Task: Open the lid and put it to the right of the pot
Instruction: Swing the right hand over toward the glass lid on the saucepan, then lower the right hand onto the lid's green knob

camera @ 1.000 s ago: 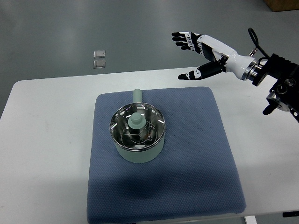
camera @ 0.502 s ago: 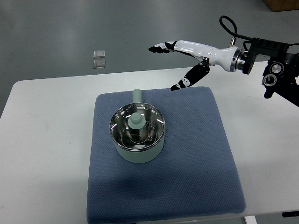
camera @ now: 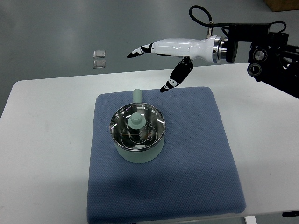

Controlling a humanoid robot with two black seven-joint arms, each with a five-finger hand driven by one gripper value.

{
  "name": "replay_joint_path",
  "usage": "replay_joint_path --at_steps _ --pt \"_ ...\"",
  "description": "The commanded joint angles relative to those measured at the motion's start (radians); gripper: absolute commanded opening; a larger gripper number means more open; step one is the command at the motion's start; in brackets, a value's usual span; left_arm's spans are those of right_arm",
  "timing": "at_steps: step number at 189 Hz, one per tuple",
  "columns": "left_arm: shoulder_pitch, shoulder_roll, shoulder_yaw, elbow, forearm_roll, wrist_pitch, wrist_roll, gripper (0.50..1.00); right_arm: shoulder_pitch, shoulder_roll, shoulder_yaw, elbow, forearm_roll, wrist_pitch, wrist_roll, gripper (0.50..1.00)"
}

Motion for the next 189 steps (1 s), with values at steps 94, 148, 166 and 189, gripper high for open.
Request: replay_joint_path --at_steps 94,148,166,189 --pt "0.0 0.0 0.0 0.0 0.001 0.0 0.0 1.0 0.18 0.064 -0.216 0.021 -0.057 0.004 0.012 0.94" --pt "0.0 0.0 0.0 0.0 -0.001 0.0 0.0 1.0 0.232 0.141 -0.29 0.021 -0.06 0.006 0.02 0.94" --pt "0.0 0.0 0.0 0.0 0.001 0.0 0.0 1.0 0.238 0.161 -0.31 0.019 -0.071 0.006 0.02 0.94" --pt "0.0 0.0 0.0 0.0 0.001 0.0 0.0 1.0 0.238 0.176 -0.334 0.015 -0.086 0.006 0.02 0.94"
